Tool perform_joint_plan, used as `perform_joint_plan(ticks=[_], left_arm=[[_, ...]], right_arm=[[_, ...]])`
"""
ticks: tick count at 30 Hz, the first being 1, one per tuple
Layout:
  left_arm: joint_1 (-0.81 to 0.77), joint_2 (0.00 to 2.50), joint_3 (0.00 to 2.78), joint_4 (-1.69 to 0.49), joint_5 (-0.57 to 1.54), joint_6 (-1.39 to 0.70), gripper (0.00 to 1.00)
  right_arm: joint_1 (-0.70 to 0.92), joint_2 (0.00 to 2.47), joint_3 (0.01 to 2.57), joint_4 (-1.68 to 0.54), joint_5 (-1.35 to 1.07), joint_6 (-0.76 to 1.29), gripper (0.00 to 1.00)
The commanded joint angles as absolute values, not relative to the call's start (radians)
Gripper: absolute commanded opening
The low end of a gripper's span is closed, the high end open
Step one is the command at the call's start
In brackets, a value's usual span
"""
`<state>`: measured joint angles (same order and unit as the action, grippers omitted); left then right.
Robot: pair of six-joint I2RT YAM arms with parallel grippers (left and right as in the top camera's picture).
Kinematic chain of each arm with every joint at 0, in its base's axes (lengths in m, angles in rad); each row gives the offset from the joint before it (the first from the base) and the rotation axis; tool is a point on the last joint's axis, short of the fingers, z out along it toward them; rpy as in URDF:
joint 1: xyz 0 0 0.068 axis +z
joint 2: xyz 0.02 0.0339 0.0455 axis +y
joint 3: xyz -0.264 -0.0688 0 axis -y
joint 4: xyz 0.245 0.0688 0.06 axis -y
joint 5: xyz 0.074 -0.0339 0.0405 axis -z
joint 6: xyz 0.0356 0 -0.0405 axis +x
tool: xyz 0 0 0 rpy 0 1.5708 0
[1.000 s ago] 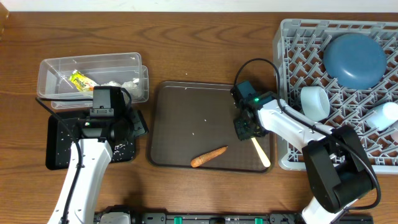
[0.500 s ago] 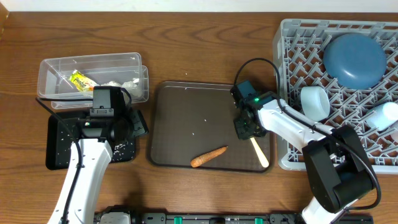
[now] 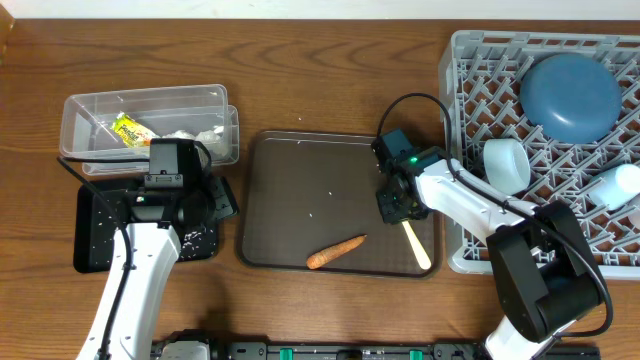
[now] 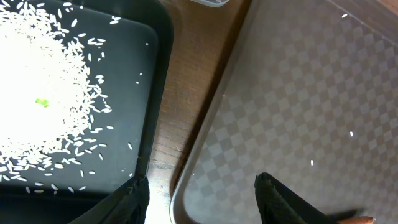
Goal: Sort waste into correct bins and load items into the dishwasher rack
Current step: 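Carry the yellow spoon right and drop it into the rack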
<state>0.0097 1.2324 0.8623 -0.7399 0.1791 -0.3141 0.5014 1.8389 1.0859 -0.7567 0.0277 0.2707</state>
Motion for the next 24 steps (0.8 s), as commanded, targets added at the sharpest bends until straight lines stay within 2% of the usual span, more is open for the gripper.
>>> perform_joint_plan(ticks=[1,16,24], left_arm=[[0.013,1.235,0.868,-0.744,0.167,-0.309,0.57],[0.013,1.235,0.868,-0.744,0.167,-0.309,0.57],[0.013,1.235,0.868,-0.744,0.167,-0.309,0.57]], right_arm=[[0.491,1.852,1.088,-0.751,-0.038,0.284,0.2],[0.45,1.581,1.138,-0.779,-0.023,0.291,0.23],[0.295,1.416,1.138,-0.835,-0.025,0.286,0.25]])
